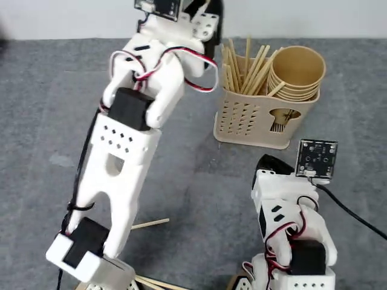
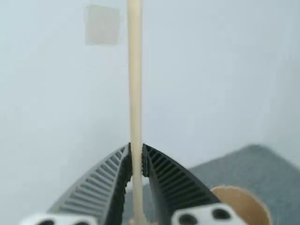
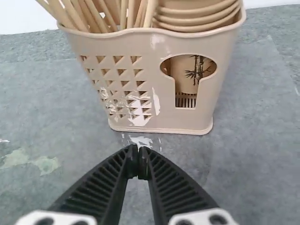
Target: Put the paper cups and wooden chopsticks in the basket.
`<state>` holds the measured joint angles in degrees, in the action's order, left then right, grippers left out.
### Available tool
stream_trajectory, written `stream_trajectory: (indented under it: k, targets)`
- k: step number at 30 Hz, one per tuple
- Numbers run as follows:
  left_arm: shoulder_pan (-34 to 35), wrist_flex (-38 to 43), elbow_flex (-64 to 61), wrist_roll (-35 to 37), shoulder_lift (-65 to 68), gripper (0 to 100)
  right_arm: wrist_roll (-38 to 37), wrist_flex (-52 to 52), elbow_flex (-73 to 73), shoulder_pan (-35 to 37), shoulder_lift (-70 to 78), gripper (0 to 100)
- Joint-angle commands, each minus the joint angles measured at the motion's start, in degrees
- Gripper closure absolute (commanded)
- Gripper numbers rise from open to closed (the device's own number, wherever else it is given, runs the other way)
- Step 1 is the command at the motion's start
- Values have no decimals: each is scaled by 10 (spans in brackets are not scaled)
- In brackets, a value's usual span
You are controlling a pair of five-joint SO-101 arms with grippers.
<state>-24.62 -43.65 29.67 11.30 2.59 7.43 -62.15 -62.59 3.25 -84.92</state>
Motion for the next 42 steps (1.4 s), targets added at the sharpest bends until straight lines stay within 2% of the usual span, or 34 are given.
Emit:
stream_trajectory:
  k: [1, 6, 13, 17, 22, 25, 27, 33, 37, 40, 42]
  targets:
    - [-18, 45, 14, 57, 5, 988, 0, 11, 2, -9, -4, 990]
    - [-38, 47, 13, 64, 33, 981, 0, 11, 2, -9, -5, 990]
    - [-36, 31, 13, 120, 84, 852, 0, 10, 2, -9, -5, 990]
    - [-34, 12, 14, 122, 88, 837, 0, 10, 2, -9, -4, 990]
    - [2, -21, 15, 122, 40, 837, 0, 10, 2, -9, -3, 990]
    - [36, -83, 14, 117, 5, 837, 0, 10, 2, -9, -3, 990]
    - [60, -140, 14, 73, -11, 837, 0, 10, 2, -9, -3, 990]
    - [102, -366, 13, -147, -24, 837, 0, 10, 2, -9, -3, 989]
    - [127, -502, 12, -251, -23, 838, 0, 10, 1, -9, -3, 988]
    - [146, -564, -15, -345, -24, 838, 0, 10, 1, -7, -3, 988]
    - [155, -569, -64, -399, -28, 852, 0, 10, 1, -6, -3, 987]
